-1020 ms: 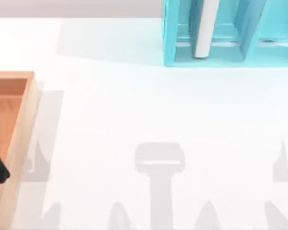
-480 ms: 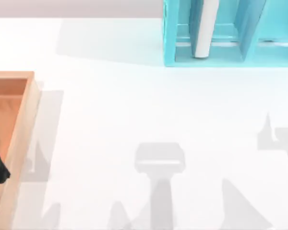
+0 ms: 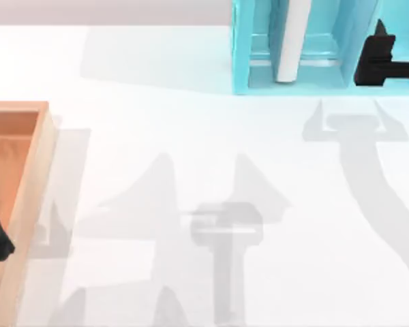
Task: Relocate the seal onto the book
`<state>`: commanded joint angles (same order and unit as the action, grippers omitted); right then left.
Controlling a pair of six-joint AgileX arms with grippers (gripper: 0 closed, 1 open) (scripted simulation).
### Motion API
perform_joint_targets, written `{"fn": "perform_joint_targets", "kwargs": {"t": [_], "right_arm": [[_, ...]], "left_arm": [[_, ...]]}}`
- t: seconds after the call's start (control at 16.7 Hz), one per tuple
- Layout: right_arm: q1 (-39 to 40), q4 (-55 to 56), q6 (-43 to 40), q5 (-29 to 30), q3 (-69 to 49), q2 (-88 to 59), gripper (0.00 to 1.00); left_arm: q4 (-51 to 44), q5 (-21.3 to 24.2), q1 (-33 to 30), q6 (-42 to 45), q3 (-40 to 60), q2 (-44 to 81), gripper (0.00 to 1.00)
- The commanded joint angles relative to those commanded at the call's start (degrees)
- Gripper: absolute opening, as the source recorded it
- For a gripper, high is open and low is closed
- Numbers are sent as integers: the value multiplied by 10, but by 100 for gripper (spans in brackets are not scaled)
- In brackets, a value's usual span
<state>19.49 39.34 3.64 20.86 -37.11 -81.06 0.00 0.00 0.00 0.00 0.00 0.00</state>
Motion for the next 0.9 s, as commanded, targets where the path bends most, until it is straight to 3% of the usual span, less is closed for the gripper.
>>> {"fn": "perform_joint_targets", "kwargs": {"t": [0.48,0.9], "right_arm": [[85,187,7,100,-175,-381,100],[104,230,10,124,-216,-470,100]], "left_arm": [[0,0,0,0,0,0,100],[0,0,0,0,0,0,100]]}}
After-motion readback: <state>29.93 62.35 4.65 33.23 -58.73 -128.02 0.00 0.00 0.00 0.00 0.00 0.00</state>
